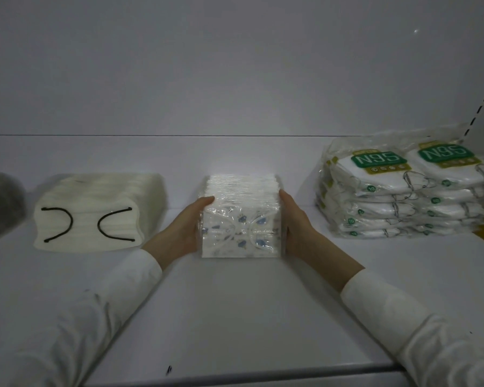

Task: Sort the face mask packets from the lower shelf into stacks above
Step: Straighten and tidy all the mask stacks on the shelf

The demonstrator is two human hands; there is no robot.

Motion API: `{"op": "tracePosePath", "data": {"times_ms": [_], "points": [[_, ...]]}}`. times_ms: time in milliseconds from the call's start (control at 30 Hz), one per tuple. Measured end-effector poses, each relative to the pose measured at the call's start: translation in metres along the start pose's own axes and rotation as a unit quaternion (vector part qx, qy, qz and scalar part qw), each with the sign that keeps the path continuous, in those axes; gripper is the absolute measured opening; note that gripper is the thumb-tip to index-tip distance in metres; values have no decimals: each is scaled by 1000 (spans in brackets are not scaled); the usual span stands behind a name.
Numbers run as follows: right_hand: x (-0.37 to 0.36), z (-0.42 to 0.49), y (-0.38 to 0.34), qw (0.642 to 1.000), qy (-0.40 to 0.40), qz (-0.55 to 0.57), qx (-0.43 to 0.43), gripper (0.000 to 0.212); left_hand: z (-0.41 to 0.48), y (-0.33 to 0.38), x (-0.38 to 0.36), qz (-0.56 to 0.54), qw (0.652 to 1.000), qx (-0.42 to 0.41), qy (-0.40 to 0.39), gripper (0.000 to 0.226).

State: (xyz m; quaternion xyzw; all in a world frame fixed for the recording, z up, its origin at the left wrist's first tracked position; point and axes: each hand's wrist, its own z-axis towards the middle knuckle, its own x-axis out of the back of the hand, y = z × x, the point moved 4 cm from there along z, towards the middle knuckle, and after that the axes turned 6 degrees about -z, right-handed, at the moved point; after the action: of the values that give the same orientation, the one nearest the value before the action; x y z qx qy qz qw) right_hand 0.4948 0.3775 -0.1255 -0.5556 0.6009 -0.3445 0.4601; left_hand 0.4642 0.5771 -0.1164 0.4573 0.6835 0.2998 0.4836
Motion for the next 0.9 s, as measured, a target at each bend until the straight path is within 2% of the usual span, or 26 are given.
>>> {"op": "tracePosePath", "data": {"times_ms": [67, 200, 300, 367, 433, 533, 667, 767, 900], "points": [[1, 3, 2, 1000, 11, -19, -11, 88, 0, -2, 1, 0, 1000, -10, -6, 42], [6, 2, -3, 999, -2, -33, 15, 95, 0, -2, 4, 21, 999, -40, -22, 32], [13, 16, -4, 998, -16, -28, 45, 117, -2, 6, 0, 11, 997, -73, -36, 23], [6, 5, -8, 998, -26, -16, 54, 107, -1, 9, -4, -10, 997, -73, -36, 25], [-2, -6, -12, 998, -22, -12, 60, 81, -3, 11, -9, -20, 996, -83, -40, 30], [-4, -4, -12, 998, -23, 1, 61, 58, -1, 15, -11, -31, 994, -96, -34, 51], [-3, 0, -10, 998, -16, 12, 55, 43, 3, 13, -8, -36, 994, -98, -30, 43], [0, 1, -7, 999, -10, -5, 51, 45, 1, 11, -10, -23, 995, -90, -40, 40], [-1, 8, -14, 997, -21, 8, 68, 76, -1, 18, -10, -27, 995, -86, -38, 40]]}}
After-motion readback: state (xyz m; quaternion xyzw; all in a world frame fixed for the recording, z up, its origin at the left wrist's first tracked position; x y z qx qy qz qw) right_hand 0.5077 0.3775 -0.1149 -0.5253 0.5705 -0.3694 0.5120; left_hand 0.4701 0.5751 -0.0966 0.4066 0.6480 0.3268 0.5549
